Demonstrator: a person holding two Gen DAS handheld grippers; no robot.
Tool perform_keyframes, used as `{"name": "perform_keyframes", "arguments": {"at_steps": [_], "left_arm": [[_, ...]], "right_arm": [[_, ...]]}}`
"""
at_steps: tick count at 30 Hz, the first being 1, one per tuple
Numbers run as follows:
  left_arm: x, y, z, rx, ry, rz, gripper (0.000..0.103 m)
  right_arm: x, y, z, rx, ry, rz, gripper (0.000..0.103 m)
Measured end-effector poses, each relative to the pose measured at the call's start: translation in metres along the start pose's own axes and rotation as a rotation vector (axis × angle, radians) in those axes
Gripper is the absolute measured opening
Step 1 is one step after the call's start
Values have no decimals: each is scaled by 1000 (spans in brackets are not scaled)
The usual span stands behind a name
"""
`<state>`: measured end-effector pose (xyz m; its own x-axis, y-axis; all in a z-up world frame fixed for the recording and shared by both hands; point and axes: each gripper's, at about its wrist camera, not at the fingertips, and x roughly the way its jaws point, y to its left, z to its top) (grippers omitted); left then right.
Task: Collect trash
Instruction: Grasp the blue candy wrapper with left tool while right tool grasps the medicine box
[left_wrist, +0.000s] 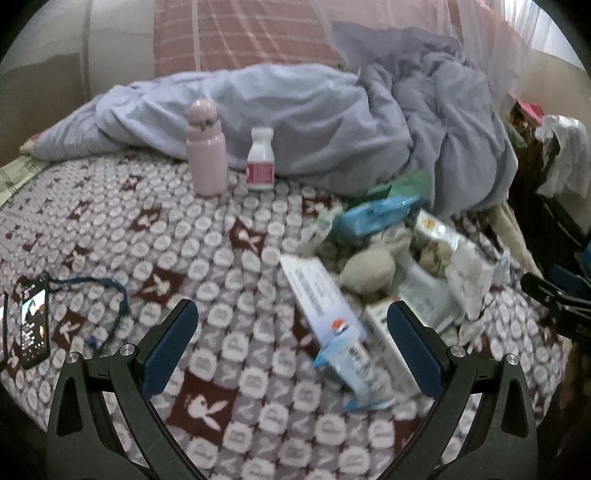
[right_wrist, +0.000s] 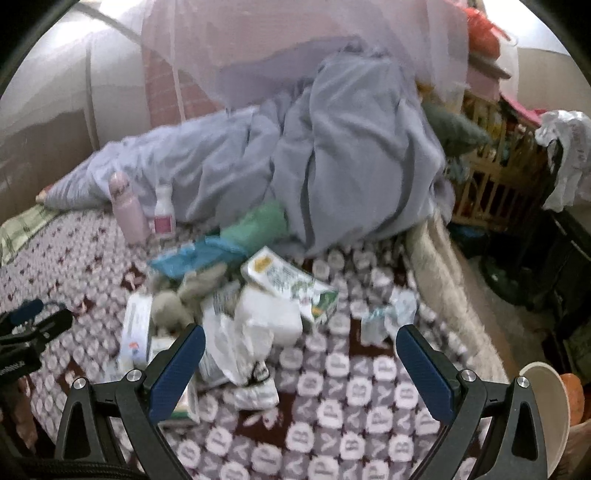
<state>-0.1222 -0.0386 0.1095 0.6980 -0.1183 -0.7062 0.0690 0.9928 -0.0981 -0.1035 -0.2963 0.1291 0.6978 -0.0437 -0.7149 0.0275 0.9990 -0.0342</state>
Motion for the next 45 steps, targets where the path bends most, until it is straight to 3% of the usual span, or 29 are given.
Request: {"name": "perform_keyframes", "arguments": {"at_steps": [4, 8, 10, 12, 15, 26, 27, 31, 35, 38, 41, 43, 45], "left_arm": [[6, 8, -8, 11, 40, -1, 102], [11, 12, -14, 30, 89, -16, 102], [10, 12, -17, 40, 104, -28, 102], [8, 14, -19, 55, 109, -12, 102], [8, 23, -19, 48, 120, 6, 102], [4, 29, -18, 7, 150, -1, 102], [5, 26, -17, -1, 153, -9, 102], [11, 11, -17, -30, 163, -55, 102], [24, -11, -19, -44, 179, -95, 101], [38, -29, -22, -29, 200, -96, 86], [54, -40, -28, -24, 247, -107, 62], [64, -43, -32, -34, 283, -118, 39], [70, -42, -36, -46, 315, -131, 33]], "right_arm": [[16, 4, -11, -13, 102, 25, 102], [23, 16, -23, -27, 153, 152, 102], [26, 25, -26, -23, 168, 200, 96], [31, 32, -26, -19, 195, 250, 81], [42, 49, -25, -27, 238, 312, 68], [98, 103, -27, -85, 378, 372, 63], [102, 105, -29, -96, 387, 363, 54], [96, 97, -29, -72, 378, 369, 52], [58, 76, -16, -45, 265, 364, 52], [39, 58, -8, -20, 214, 349, 52], [27, 44, -5, -2, 186, 345, 52], [21, 40, -7, 3, 173, 342, 52], [17, 35, -8, 10, 163, 342, 52]]}}
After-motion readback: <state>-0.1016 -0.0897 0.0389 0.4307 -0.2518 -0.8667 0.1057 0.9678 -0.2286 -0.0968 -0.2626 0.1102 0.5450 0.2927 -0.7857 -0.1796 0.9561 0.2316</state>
